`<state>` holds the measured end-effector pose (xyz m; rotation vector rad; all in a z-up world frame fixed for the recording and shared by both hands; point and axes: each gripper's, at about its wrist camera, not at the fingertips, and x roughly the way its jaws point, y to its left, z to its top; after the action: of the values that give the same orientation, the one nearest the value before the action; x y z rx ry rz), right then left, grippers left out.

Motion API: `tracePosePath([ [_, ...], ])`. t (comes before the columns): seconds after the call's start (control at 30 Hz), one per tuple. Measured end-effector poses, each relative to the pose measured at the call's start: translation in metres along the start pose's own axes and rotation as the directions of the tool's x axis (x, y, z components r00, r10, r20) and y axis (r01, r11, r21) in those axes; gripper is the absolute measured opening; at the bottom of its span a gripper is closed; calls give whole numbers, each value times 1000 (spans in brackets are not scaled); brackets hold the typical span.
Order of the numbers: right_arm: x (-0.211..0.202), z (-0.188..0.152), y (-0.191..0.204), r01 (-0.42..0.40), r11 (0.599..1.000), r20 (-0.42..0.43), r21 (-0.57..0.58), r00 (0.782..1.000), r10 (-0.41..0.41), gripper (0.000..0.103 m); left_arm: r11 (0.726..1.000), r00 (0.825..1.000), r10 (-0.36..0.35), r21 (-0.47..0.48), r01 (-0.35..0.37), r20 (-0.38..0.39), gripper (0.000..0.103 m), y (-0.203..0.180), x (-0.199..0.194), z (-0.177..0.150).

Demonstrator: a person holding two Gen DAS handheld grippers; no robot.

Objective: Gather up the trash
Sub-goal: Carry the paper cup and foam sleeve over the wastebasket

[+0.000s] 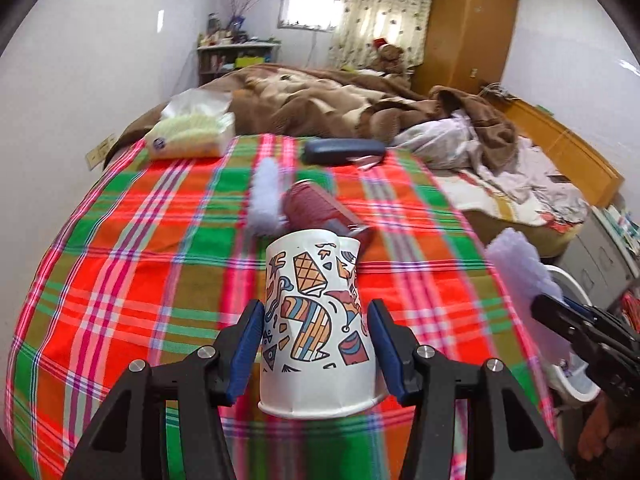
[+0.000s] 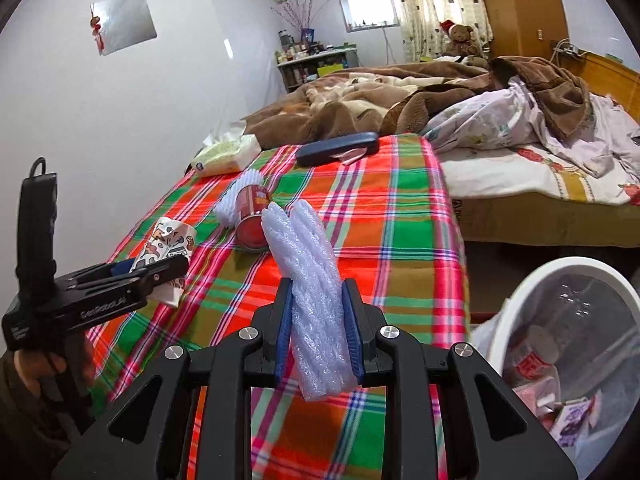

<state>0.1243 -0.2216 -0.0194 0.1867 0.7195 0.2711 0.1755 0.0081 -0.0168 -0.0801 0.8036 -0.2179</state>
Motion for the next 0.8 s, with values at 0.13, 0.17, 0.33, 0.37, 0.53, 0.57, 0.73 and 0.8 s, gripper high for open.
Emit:
tracePosePath([
  [0.13, -18, -2, -10, 25, 999, 34, 23, 999, -26, 25, 998, 999, -41, 41, 40, 22, 53, -26, -14, 0],
  [0.17, -21, -2, -13, 28, 999, 40, 28, 999, -29, 25, 997, 998, -56, 57, 55, 28, 54, -34, -18, 0],
  [0.33, -43, -5, -31, 79, 995, 76, 62, 994, -84, 25, 987, 992, -119, 118, 112, 50, 54, -74, -33, -1],
  [0.37, -48, -6, -35, 88, 994, 82, 71, 992, -94, 25, 982, 989, -137, 135, 129, 53, 54, -84, -36, -1],
  [0.53, -68, -12, -55, 149, 983, 106, 112, 981, -161, 25, 966, 981, -188, 193, 174, 57, 54, -122, -43, -5],
  [0.57, -70, -13, -58, 155, 981, 106, 118, 980, -168, 25, 962, 978, -199, 200, 184, 56, 54, -128, -44, -6],
  [0.73, -86, -19, -78, 206, 965, 118, 160, 967, -226, 25, 943, 969, -242, 243, 225, 40, 54, -159, -43, -10],
  [0.8, -90, -21, -87, 224, 958, 121, 180, 961, -248, 25, 936, 966, -257, 259, 240, 36, 54, -171, -42, -11],
])
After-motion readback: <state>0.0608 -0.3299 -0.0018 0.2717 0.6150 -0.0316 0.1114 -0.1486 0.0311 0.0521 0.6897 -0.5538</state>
